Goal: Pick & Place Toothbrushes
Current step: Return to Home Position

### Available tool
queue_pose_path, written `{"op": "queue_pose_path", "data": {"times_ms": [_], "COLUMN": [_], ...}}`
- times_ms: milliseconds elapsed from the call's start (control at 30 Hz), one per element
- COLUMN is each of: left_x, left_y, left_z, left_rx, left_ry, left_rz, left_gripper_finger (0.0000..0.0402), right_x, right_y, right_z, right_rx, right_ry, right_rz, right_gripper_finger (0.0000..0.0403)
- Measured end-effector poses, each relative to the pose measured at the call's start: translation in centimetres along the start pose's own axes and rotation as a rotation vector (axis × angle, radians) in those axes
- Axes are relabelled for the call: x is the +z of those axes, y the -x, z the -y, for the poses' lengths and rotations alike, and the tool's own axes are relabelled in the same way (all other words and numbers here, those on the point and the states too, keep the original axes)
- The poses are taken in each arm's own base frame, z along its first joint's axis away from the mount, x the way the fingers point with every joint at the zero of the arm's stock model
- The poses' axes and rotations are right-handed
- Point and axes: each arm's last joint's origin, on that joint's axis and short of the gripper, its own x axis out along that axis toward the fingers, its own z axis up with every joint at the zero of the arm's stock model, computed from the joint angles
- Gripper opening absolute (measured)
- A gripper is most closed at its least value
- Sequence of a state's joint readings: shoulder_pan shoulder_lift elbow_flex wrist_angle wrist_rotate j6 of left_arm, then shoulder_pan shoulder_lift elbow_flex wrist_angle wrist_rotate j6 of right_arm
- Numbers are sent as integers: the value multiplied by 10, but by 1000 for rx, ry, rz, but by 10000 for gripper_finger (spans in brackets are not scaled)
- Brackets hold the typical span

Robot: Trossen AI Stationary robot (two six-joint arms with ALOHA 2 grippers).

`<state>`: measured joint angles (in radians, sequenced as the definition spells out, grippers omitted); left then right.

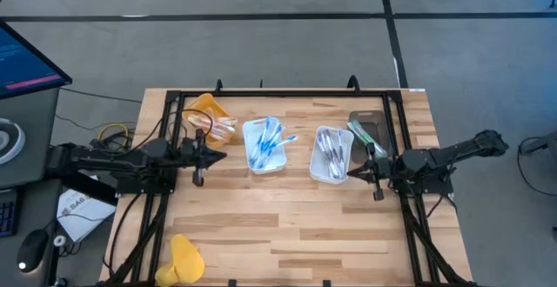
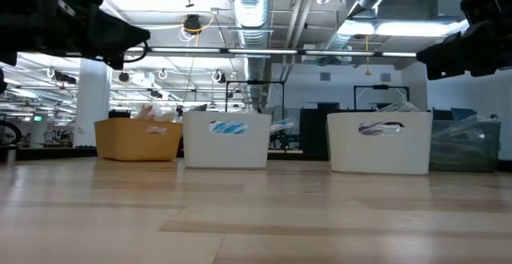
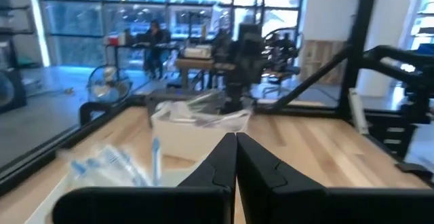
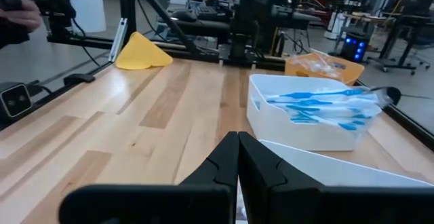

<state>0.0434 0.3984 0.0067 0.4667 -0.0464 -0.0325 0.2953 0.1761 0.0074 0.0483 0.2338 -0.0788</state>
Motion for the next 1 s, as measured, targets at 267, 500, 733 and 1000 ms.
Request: {"op": "queue_pose_path", "data": {"times_ms": [267, 500, 733, 1000], "left_x": [12, 21, 23, 16], "left_y": [8, 17, 24, 23], "left_z": [2, 6, 7, 6], "left_rx": [-53, -183, -235, -236], "left_ry": [-78, -76, -98, -39], "left_rz": [114, 218, 247, 163], "left_gripper_finger": [1, 1, 1, 1], "right_x": [0, 0, 0, 0], "right_y": [0, 0, 0, 0], "right_z": [2, 2, 2, 2], "right_rx": [-20, -20, -21, -21], "right_ry": [-8, -10, -10, -10], "right_rz": [-2, -2, -2, -3], "right_gripper_finger": [1, 1, 1, 1]}}
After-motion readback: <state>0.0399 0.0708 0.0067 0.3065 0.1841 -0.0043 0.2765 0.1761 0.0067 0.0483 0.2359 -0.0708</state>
